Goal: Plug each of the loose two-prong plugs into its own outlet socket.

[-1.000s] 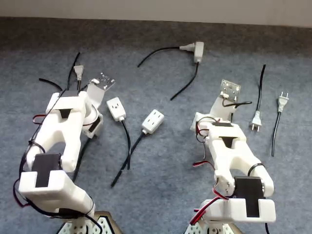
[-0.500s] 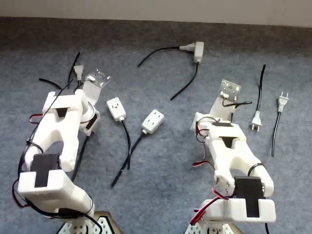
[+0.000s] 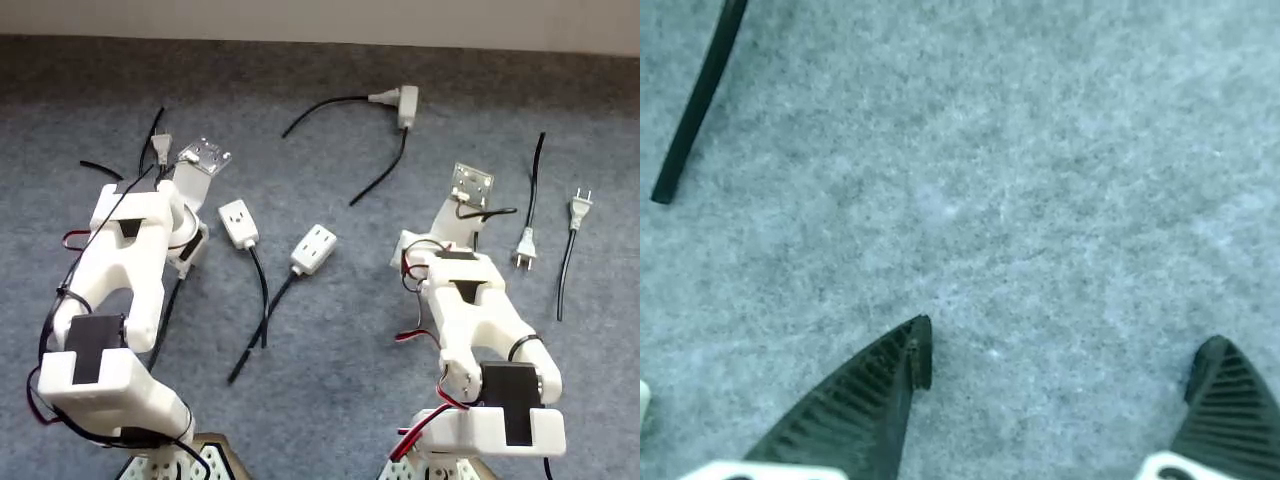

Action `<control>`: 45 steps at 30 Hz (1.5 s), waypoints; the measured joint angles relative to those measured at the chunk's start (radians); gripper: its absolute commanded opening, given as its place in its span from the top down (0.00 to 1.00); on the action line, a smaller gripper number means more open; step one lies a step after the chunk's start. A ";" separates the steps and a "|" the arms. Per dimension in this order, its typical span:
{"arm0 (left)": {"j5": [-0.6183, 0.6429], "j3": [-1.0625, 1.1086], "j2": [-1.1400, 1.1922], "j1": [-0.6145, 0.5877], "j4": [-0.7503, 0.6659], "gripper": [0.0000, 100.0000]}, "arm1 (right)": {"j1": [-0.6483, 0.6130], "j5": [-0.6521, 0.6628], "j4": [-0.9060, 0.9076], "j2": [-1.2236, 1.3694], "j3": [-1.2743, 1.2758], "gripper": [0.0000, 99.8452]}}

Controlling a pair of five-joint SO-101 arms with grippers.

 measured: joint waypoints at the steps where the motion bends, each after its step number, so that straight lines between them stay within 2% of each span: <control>1: 0.000 0.005 0.000 0.005 -0.011 0.85 | 0.000 0.000 0.000 0.000 0.000 0.61; 7: 0.000 0.034 0.002 0.018 -0.066 0.85 | 0.000 0.000 0.000 0.000 0.000 0.61; 22: 0.000 -0.005 0.077 0.017 -0.061 0.86 | 0.000 0.000 0.000 0.000 0.000 0.61; 27: 0.000 -0.091 0.144 0.021 0.018 1.00 | 0.000 0.000 0.000 0.000 0.000 0.61; 39: 0.000 -0.245 0.227 0.025 0.167 0.99 | 0.000 0.000 0.000 0.000 0.000 0.61; 45: 0.000 -0.465 0.141 0.052 0.359 0.99 | 0.000 0.000 0.000 0.000 0.000 0.61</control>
